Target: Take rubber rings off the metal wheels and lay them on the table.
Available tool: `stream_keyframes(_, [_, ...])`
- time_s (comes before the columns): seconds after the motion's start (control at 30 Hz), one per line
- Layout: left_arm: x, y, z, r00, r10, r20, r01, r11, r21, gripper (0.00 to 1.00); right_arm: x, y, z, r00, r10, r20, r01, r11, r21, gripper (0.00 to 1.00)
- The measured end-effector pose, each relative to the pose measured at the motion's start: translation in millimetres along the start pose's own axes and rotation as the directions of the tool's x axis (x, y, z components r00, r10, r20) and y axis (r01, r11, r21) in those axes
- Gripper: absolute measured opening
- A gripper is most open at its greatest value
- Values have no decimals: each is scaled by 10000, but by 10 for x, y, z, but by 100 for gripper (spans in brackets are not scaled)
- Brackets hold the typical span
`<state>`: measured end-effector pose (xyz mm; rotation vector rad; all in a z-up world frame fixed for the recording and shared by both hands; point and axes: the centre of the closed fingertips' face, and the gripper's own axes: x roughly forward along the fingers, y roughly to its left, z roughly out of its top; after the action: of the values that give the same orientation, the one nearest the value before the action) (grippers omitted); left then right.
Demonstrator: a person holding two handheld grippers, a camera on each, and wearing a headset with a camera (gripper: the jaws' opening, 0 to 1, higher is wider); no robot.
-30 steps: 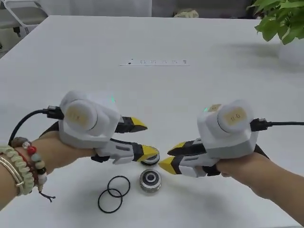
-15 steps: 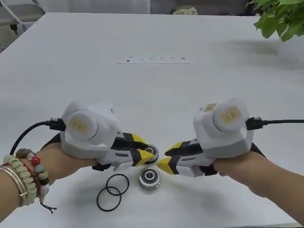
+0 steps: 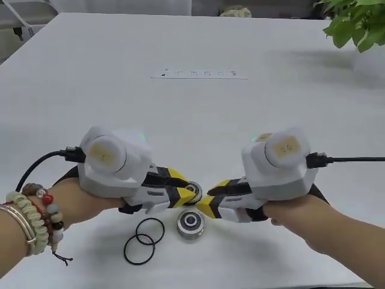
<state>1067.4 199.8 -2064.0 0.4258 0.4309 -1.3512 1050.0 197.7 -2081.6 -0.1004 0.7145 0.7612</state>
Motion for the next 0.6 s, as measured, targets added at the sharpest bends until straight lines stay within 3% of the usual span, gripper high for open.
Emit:
stream_keyframes(0.2, [-5, 2, 4, 10000, -19, 34, 19, 10000, -38, 8, 13, -7, 52, 9995, -40, 298, 32, 9996, 271, 19])
stream_keyframes(0.6, [-13, -8, 8, 10000, -26, 66, 27, 10000, -48, 8, 45, 27, 39, 9999, 25, 134, -25, 10000, 29, 19])
